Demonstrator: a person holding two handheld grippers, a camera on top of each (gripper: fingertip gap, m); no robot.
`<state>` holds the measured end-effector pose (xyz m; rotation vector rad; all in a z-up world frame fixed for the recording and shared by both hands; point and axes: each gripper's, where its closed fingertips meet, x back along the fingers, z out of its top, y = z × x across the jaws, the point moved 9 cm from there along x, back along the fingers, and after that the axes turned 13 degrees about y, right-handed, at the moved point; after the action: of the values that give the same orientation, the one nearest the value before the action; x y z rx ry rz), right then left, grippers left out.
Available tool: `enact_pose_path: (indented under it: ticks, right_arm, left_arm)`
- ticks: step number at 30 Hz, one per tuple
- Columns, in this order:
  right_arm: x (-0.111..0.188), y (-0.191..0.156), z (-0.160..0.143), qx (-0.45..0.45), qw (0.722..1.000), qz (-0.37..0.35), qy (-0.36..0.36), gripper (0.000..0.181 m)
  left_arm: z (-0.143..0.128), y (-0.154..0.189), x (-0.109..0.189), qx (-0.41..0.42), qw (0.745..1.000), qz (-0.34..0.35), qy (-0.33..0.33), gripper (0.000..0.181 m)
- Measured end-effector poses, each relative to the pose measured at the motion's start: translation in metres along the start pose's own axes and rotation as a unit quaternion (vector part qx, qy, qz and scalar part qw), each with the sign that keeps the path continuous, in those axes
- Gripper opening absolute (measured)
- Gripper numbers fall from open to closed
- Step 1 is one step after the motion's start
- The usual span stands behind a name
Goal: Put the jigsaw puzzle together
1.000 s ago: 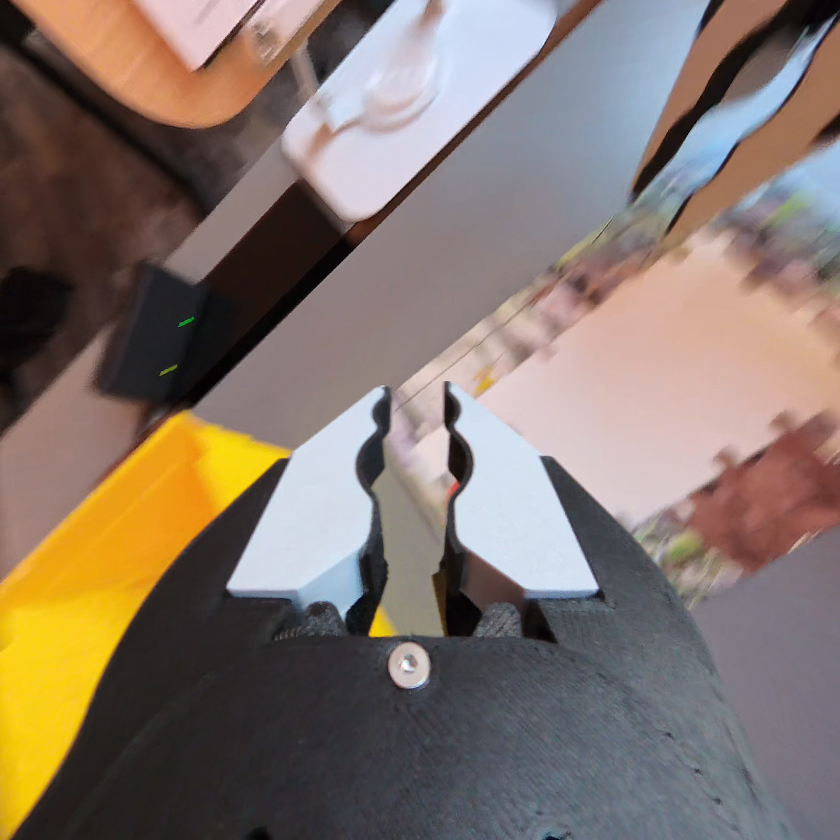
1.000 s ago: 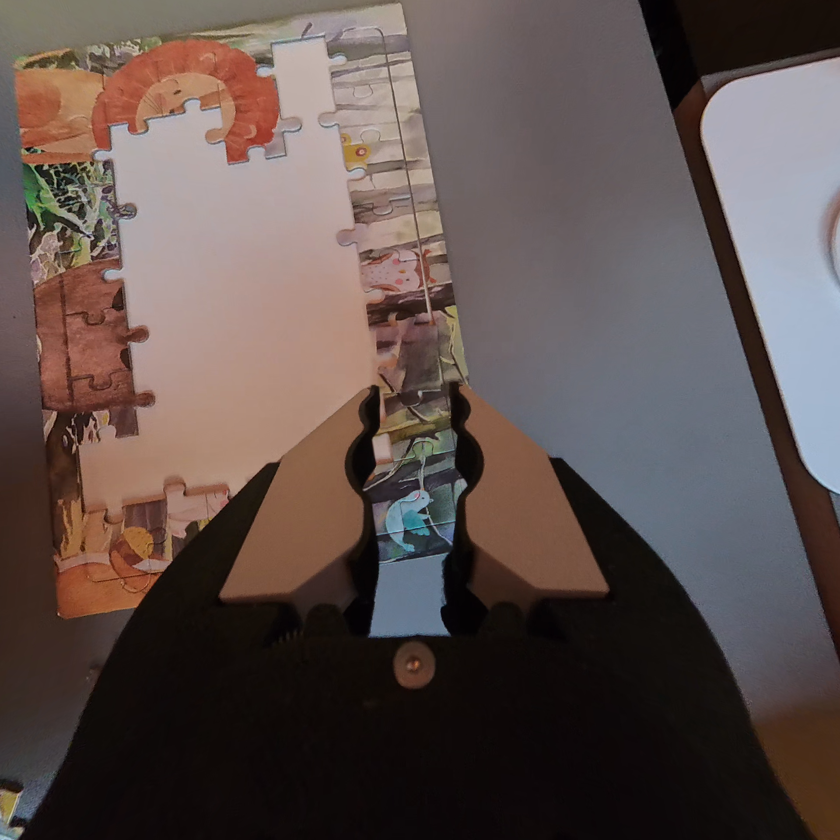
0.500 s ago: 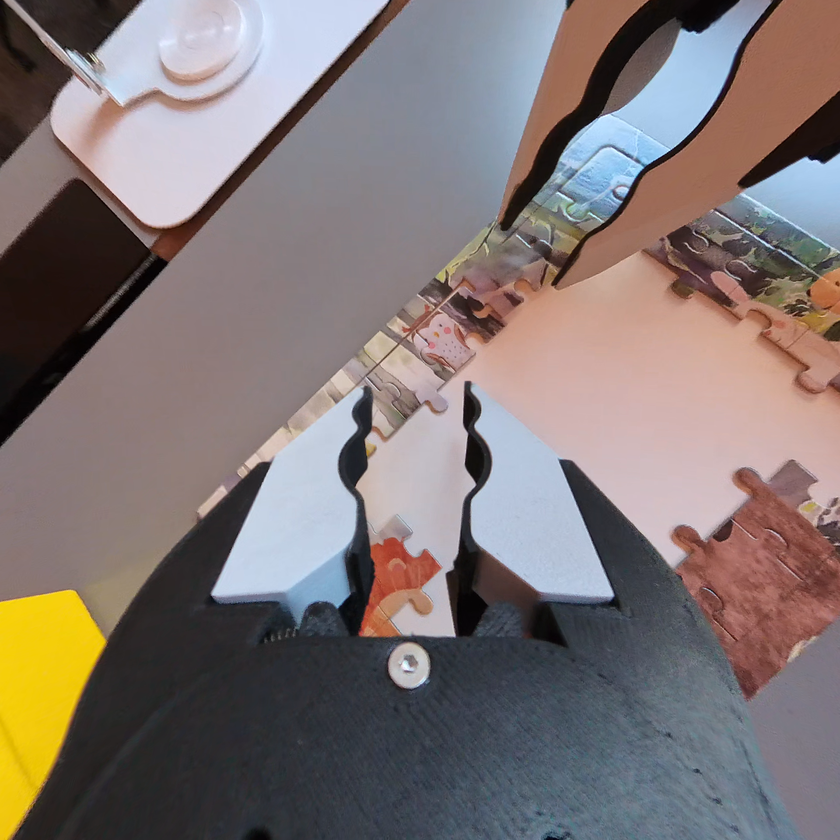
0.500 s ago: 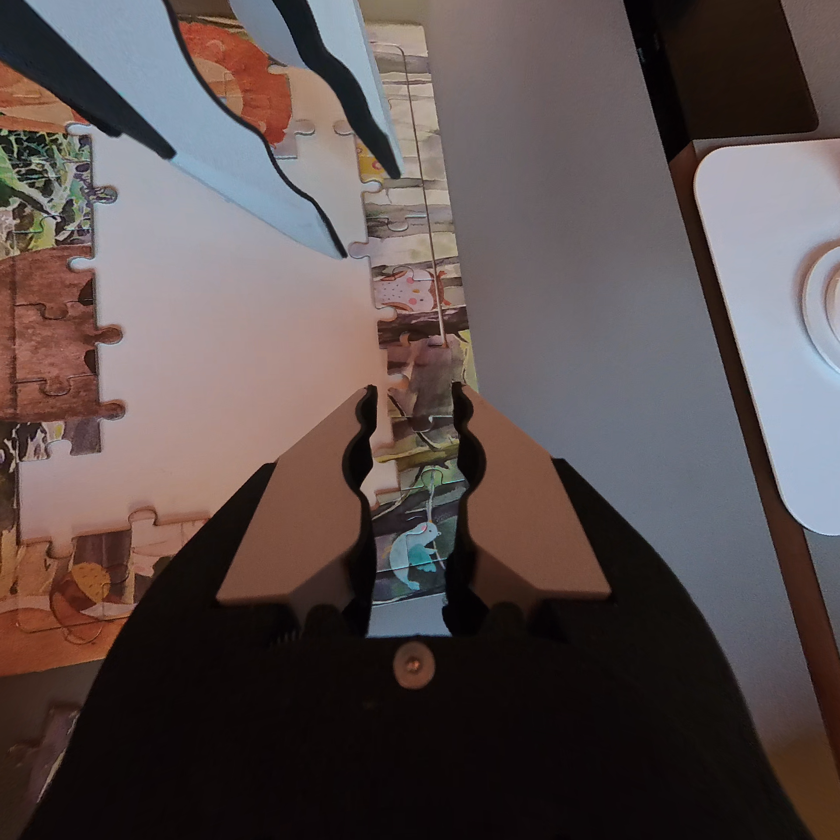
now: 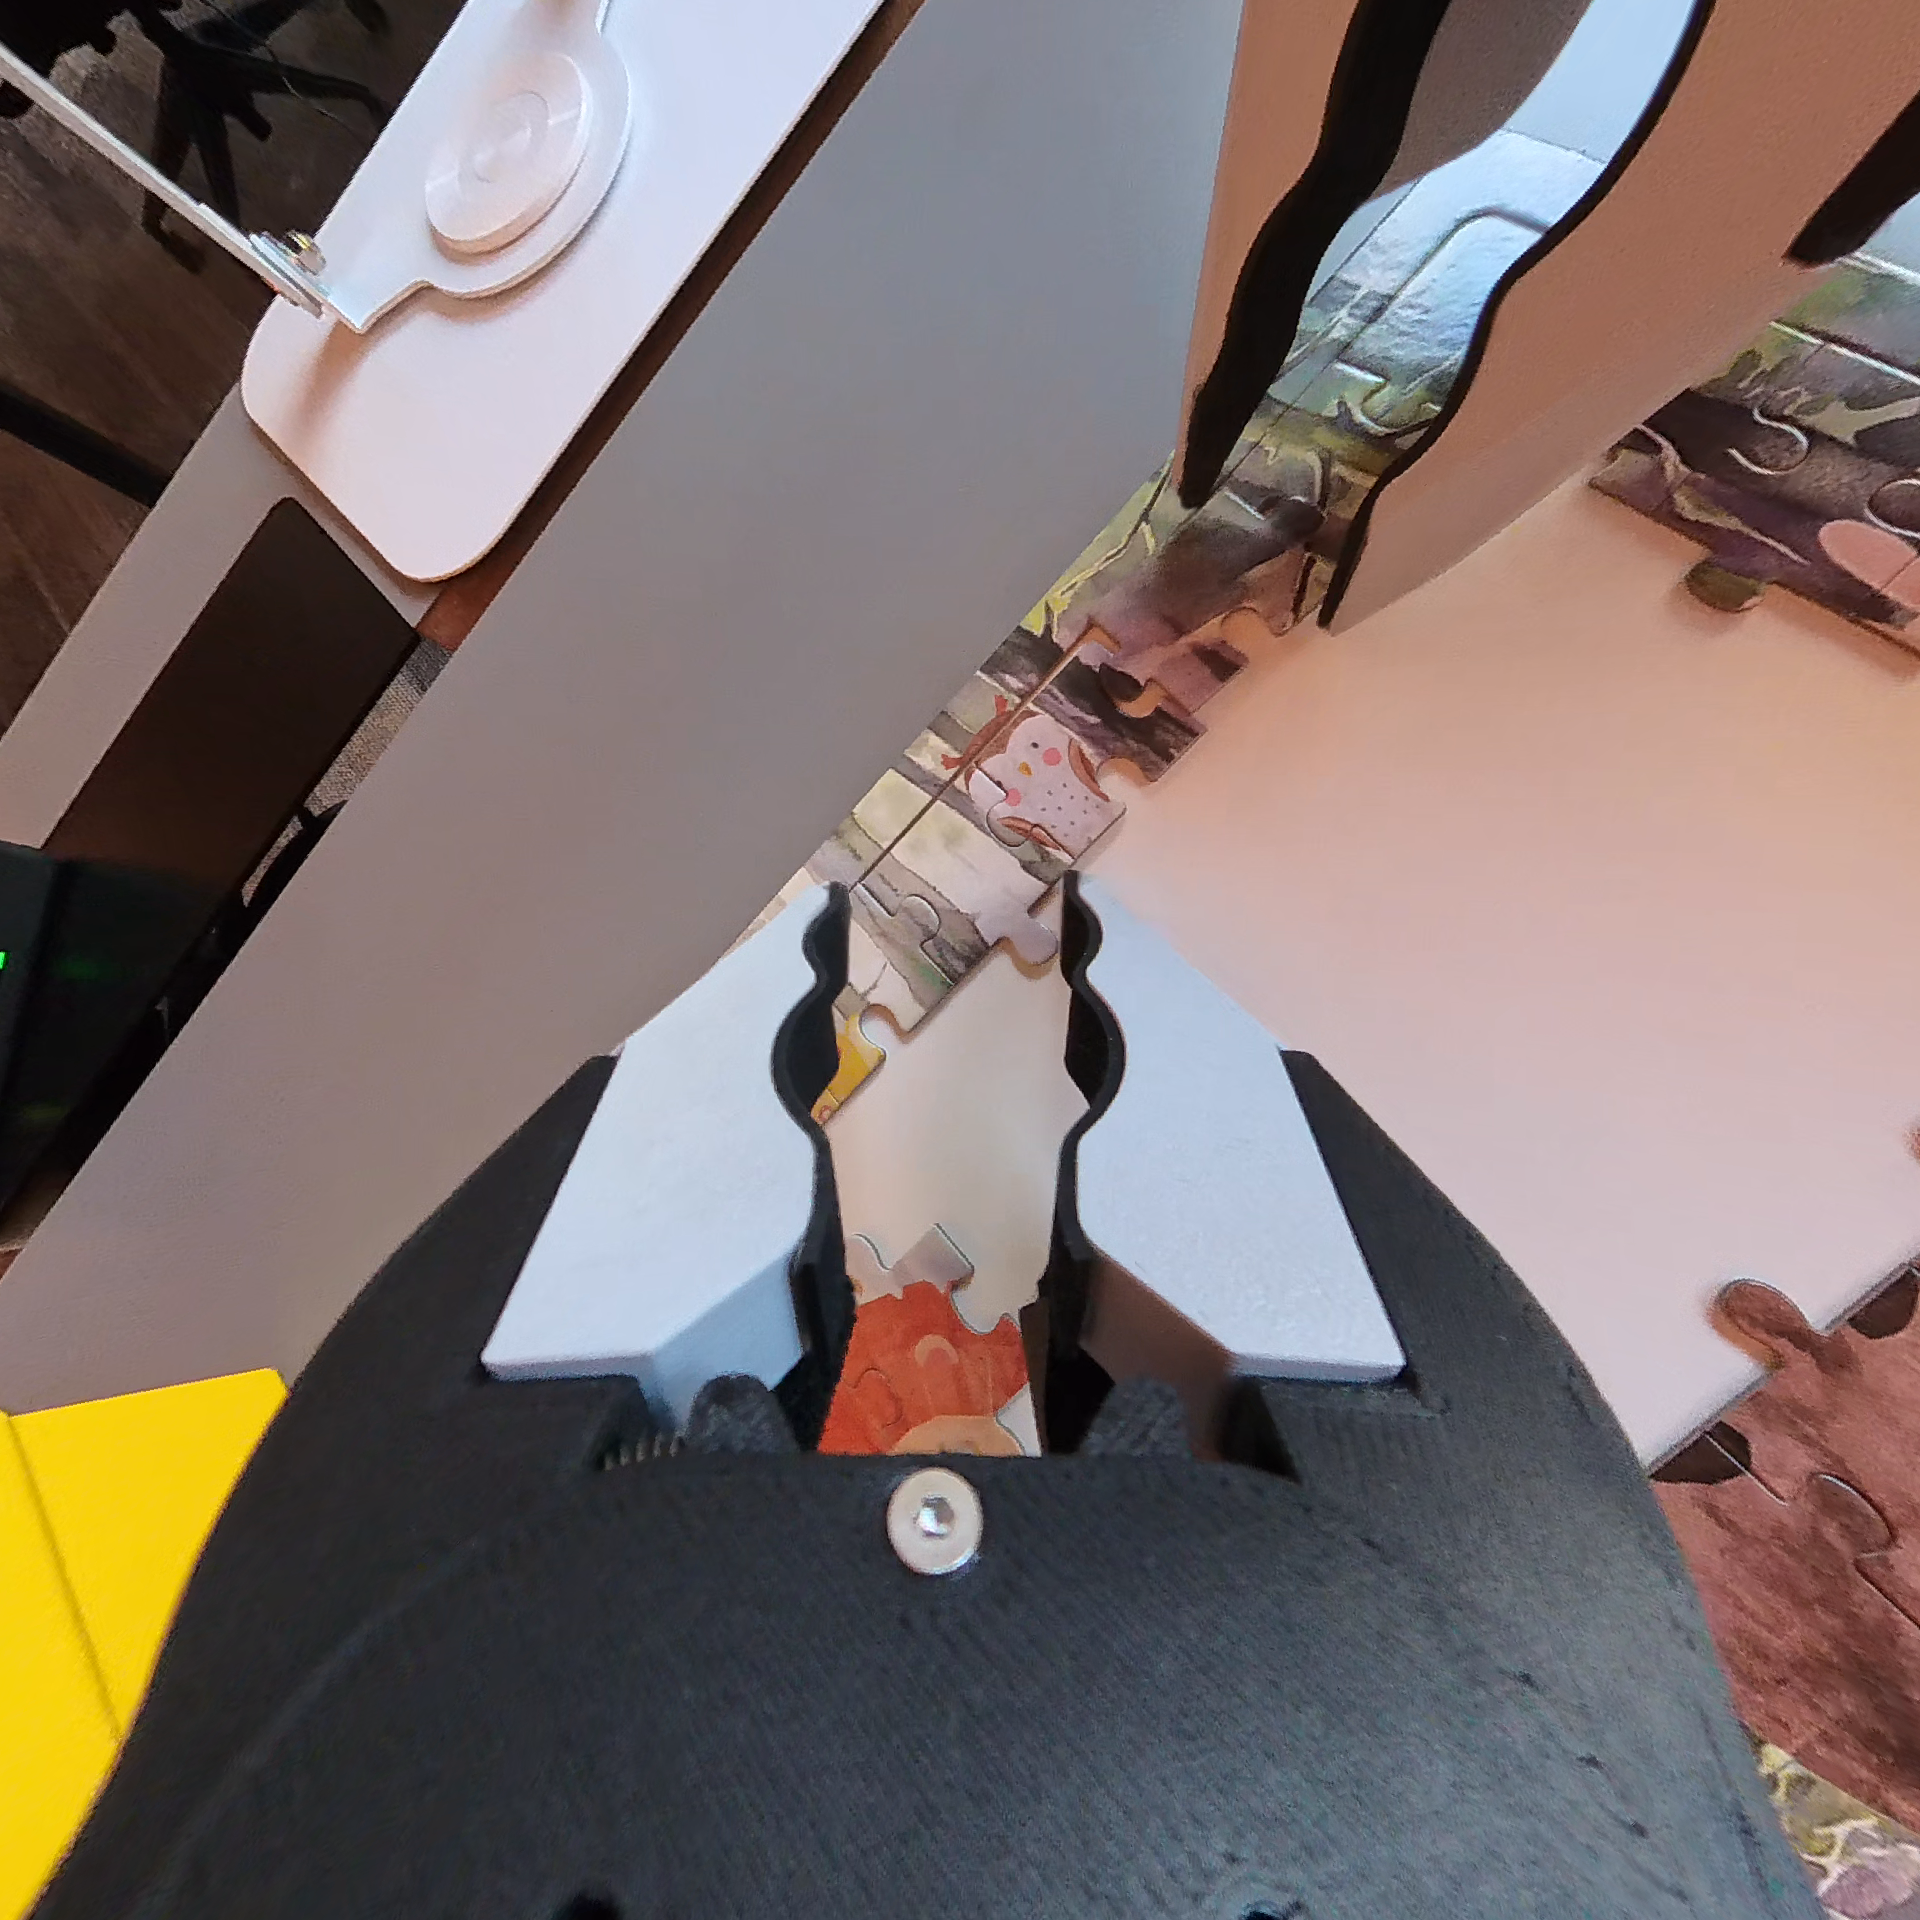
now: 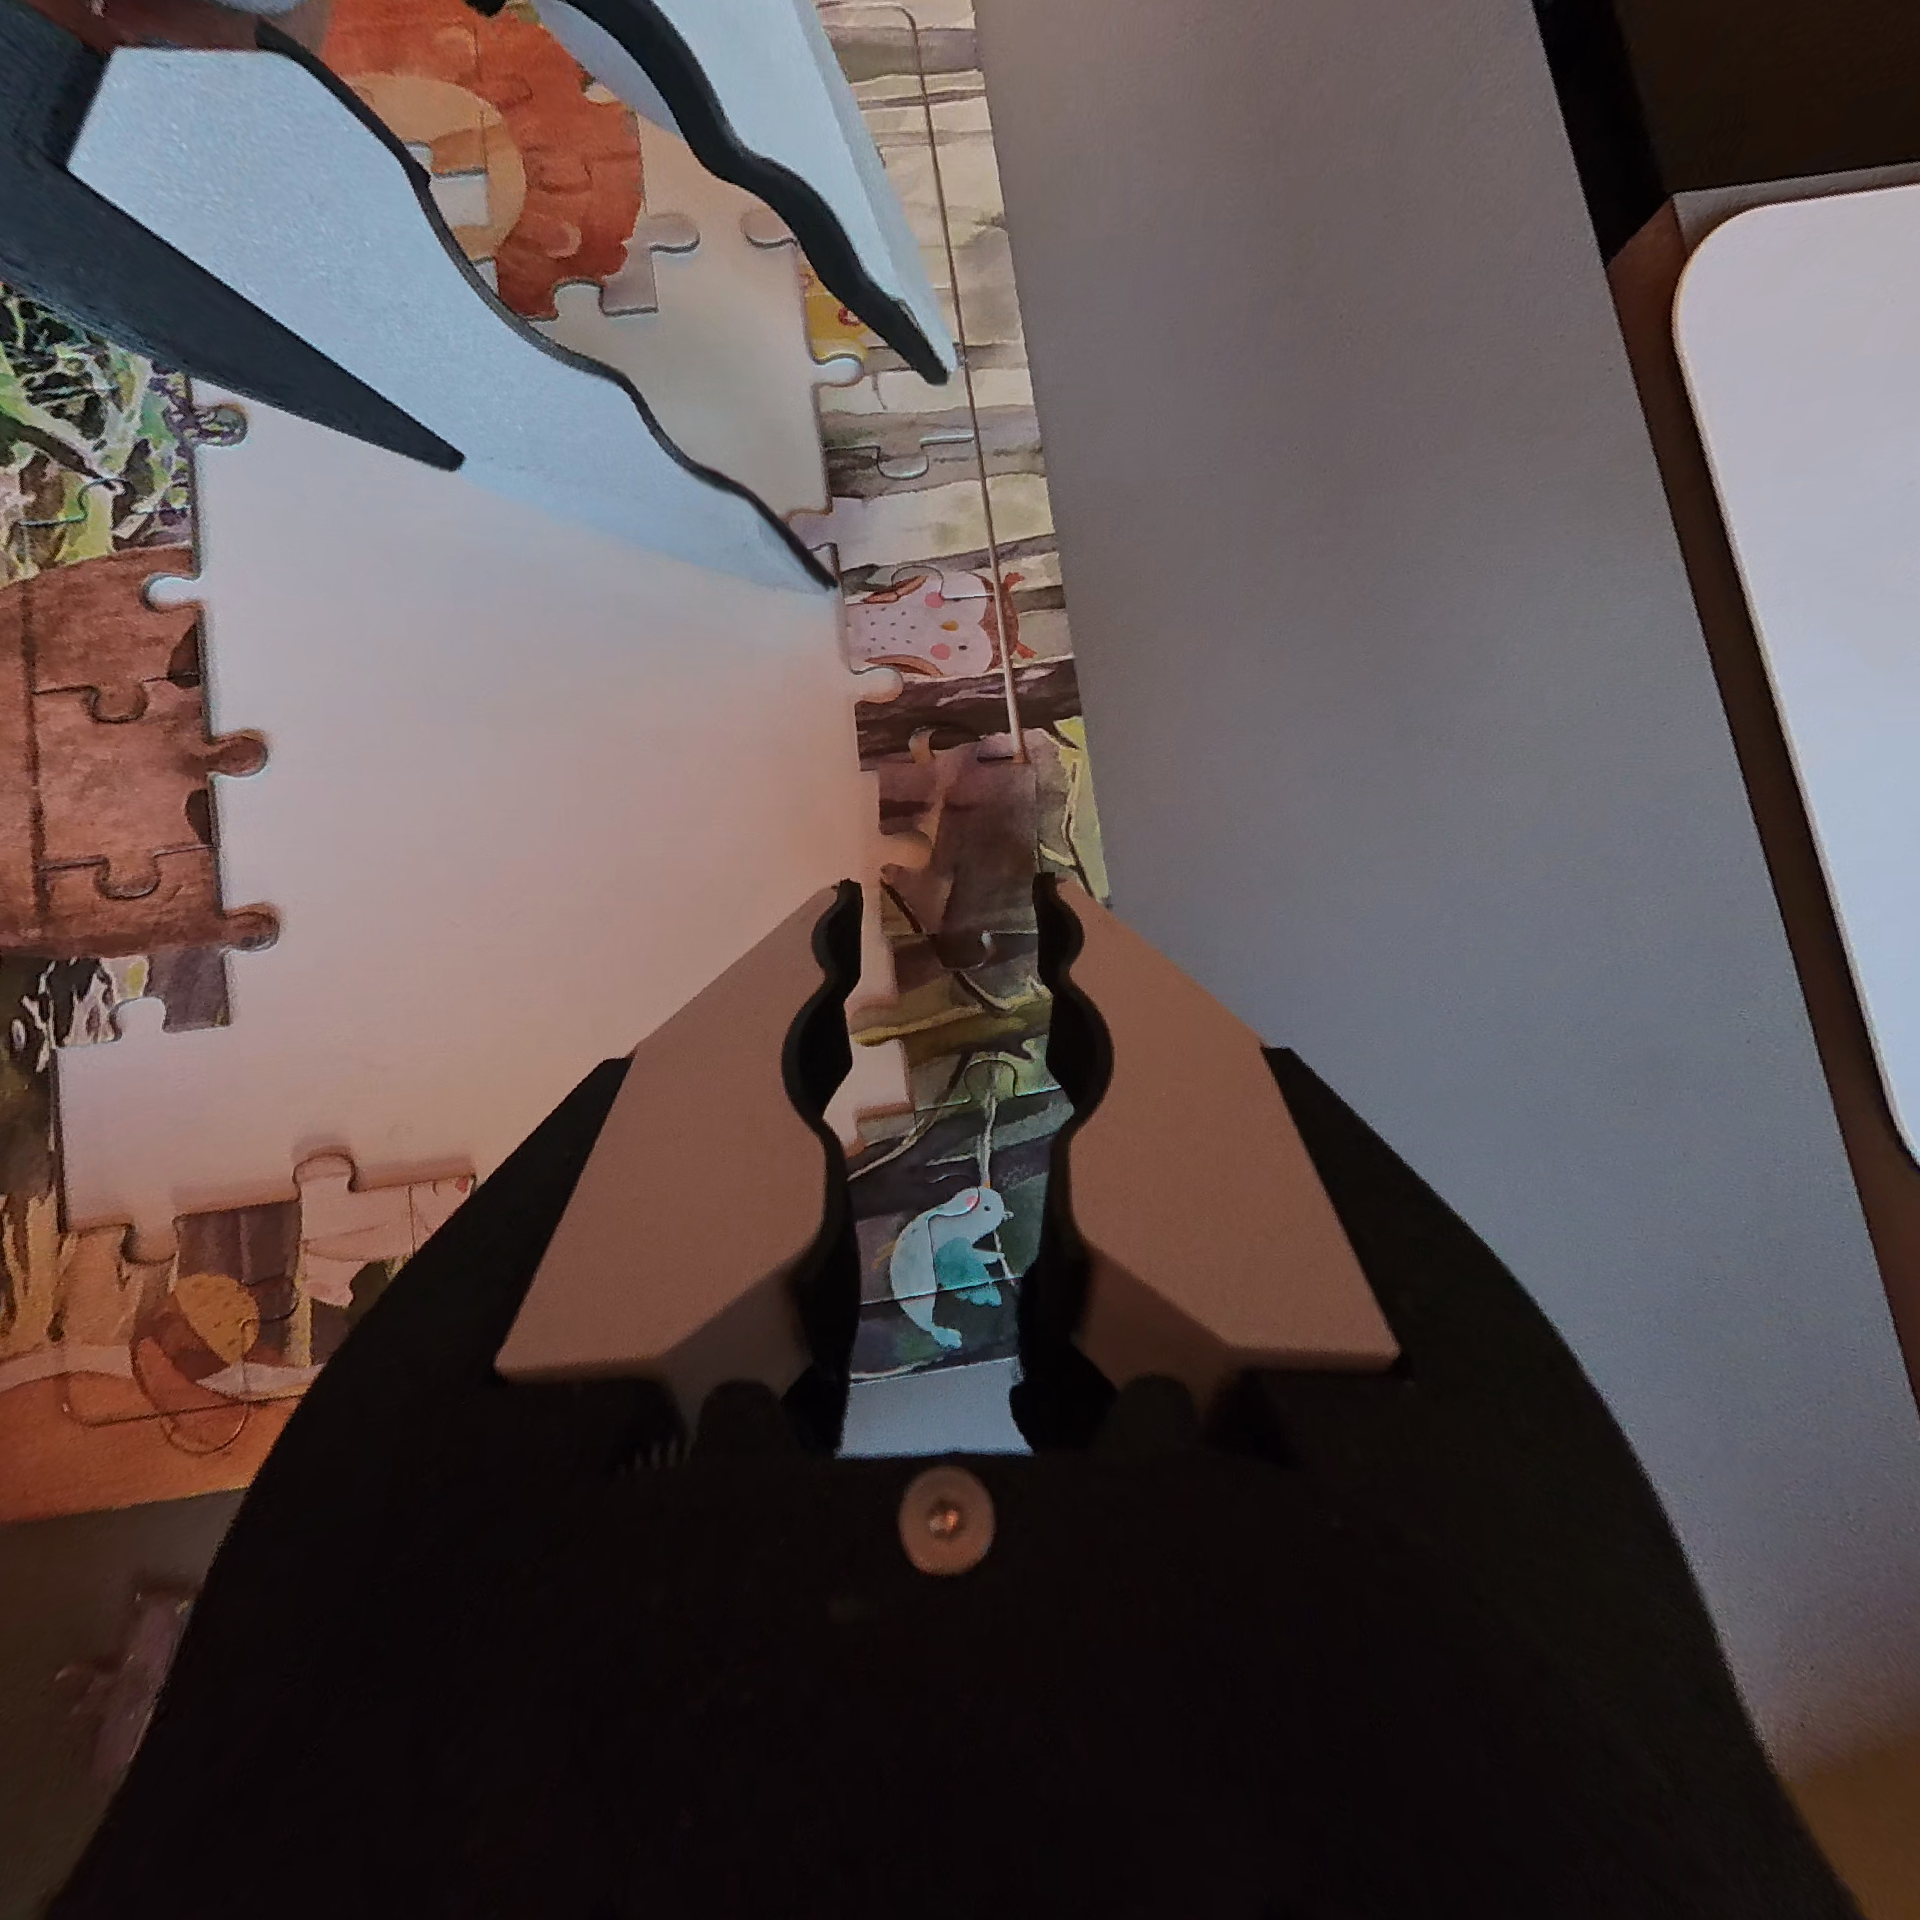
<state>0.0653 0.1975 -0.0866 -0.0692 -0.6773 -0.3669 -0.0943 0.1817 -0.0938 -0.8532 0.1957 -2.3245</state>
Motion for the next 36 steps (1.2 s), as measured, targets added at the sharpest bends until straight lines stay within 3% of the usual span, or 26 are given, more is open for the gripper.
enact_pose_path:
  ticks: [26, 31, 36]
  right_arm:
    - [-0.005, 0.012, 0.011, 0.039, 0.995, 0.050, -0.073, 0.036]
    - [0.005, 0.014, 0.023, 0.021, 0.999, 0.033, -0.007, 0.035]
    - [-0.002, 0.012, 0.017, -0.026, 0.999, 0.023, 0.010, 0.035]
  left_arm:
    - [-0.003, -0.002, -0.001, 0.022, 1.000, 0.001, -0.009, 0.027]
    - [-0.003, -0.003, 0.000, 0.026, 1.000, 0.000, -0.010, 0.028]
    - [-0.003, -0.003, 0.000, 0.028, 1.000, 0.000, -0.011, 0.028]
